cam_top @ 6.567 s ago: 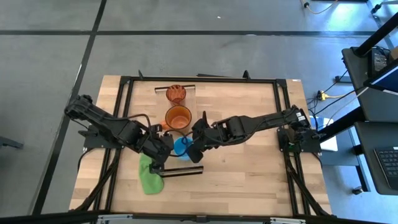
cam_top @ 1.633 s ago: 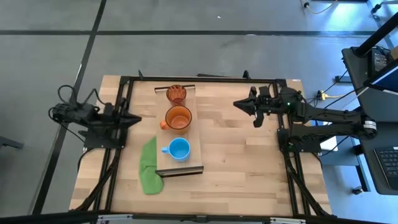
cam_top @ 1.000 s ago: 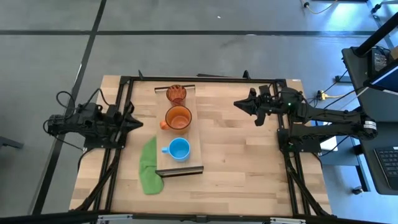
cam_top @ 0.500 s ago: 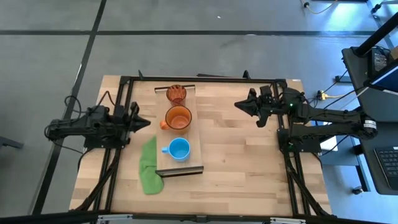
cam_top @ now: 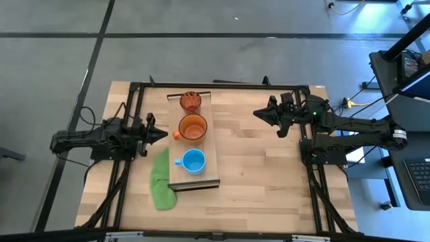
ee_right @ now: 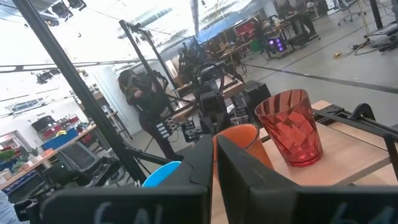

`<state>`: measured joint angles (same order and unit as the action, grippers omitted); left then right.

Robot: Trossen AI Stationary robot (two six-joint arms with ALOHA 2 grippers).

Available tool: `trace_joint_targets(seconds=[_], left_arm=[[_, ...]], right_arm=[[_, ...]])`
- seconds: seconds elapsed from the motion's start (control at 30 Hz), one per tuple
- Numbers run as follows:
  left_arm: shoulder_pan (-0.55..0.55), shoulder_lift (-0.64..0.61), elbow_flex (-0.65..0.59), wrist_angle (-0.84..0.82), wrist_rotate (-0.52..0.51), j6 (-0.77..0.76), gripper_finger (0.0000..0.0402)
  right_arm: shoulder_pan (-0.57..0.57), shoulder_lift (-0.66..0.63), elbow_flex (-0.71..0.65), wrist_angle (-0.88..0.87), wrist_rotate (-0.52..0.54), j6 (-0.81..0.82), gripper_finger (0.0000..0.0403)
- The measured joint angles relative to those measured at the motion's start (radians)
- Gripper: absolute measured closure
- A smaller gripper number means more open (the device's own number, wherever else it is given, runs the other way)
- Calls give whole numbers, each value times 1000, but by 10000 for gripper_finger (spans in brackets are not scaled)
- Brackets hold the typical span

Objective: Stack small to large cups/mugs on shelf
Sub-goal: Return to Home Position

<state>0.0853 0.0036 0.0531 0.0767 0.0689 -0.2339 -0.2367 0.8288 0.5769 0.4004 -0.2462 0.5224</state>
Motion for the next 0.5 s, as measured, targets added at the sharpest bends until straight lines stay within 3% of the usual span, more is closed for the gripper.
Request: trace_joint_targets(seconds=[0.2, 0.5], left_arm=[[0, -1, -45, 87, -6, -1, 386], [0, 0, -45, 66, -15, 36, 386]], right_arm=[[0, 0, 0, 0, 0, 0, 380], [0, 0, 0, -5, 0, -41, 380]])
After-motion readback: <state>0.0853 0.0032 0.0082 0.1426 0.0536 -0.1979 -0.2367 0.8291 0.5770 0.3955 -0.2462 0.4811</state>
